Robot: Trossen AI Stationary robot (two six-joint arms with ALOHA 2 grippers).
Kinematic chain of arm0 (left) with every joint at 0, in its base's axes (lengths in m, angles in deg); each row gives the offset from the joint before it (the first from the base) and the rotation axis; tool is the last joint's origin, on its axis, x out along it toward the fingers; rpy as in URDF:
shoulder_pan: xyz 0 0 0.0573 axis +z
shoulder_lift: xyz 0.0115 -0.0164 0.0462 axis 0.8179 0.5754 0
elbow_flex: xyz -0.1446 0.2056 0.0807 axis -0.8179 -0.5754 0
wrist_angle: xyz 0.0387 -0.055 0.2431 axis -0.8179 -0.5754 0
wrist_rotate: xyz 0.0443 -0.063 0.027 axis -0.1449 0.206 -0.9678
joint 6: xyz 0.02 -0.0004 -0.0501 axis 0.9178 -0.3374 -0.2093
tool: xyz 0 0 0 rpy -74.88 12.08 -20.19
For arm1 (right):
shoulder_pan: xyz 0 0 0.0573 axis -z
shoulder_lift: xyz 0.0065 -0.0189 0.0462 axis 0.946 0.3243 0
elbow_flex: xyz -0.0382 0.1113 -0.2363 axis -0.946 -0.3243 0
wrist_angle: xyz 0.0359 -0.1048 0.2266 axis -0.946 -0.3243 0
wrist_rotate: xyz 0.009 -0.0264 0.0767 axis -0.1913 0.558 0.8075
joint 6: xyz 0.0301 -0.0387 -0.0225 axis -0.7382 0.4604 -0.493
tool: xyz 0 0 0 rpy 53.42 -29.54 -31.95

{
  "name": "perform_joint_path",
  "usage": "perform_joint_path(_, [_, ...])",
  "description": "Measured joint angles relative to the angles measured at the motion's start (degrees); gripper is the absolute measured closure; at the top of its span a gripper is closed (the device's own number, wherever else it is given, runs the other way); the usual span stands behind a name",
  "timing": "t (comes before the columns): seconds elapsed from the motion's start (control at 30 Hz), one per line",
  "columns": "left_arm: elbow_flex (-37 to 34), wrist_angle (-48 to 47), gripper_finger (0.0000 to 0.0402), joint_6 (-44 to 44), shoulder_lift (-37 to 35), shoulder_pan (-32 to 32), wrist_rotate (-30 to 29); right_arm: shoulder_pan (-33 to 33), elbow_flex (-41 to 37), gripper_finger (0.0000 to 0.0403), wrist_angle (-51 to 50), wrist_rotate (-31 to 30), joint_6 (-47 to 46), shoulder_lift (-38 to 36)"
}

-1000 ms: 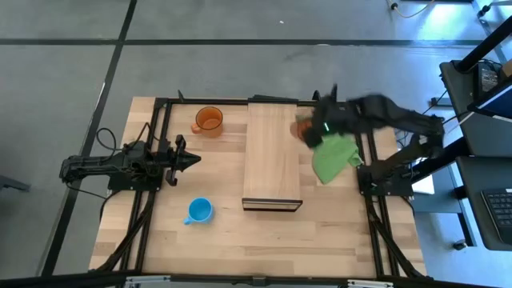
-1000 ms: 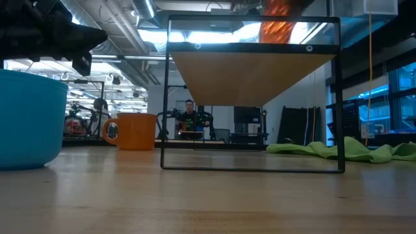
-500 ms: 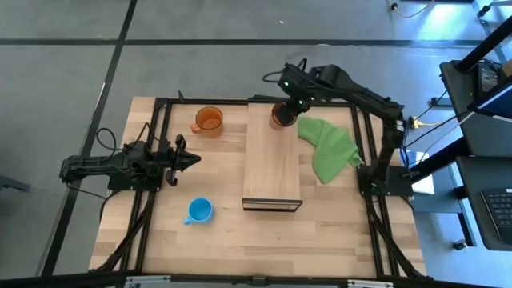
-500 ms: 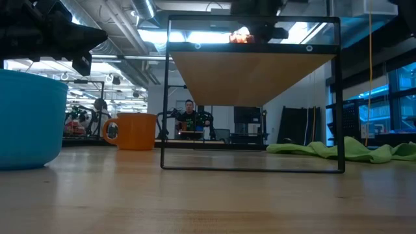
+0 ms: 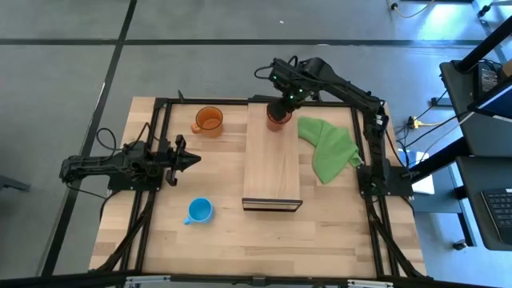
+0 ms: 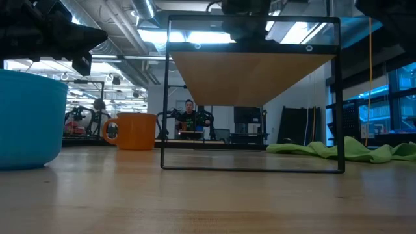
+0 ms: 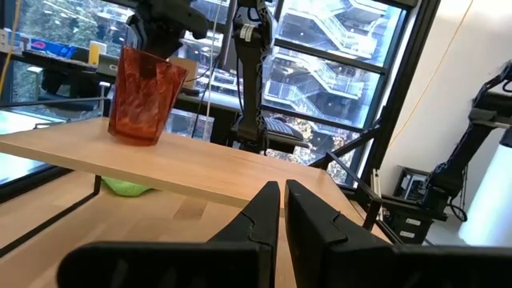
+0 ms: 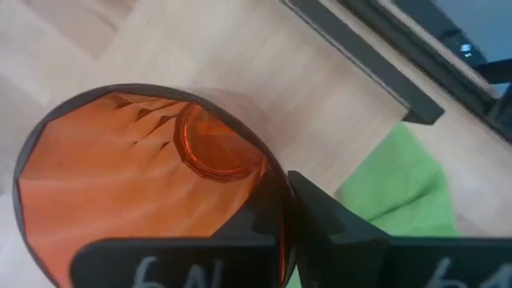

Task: Stack small to large cups/mugs on shelf
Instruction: Put the orange cup on the shelf, then put the orange mug on the shelf

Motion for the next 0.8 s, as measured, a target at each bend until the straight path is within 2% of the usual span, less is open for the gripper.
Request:
perform_joint_path(0.17, [0.0,0.0,0.0386,0.0,0.0,0.0,0.0,0.0,0.0,0.0377,1.9,-0.1,0.1,0.1])
perform_joint_path(0.53, [0.0,0.0,0.0386,0.0,0.0,0.0,0.0,-0.1,1.1,0.0293,2.2,-0.3,1.9,0.1])
perform_joint_path(0.67, [0.0,0.0,0.0386,0.0,0.0,0.0,0.0,-1.0,5.1,0.0274,4.8,-5.2,4.5,-0.1])
perform_joint_path(0.8, [0.0,0.0,0.0386,0.0,0.0,0.0,0.0,-2.7,4.1,0.0270,13.4,-10.7,7.9,-4.8])
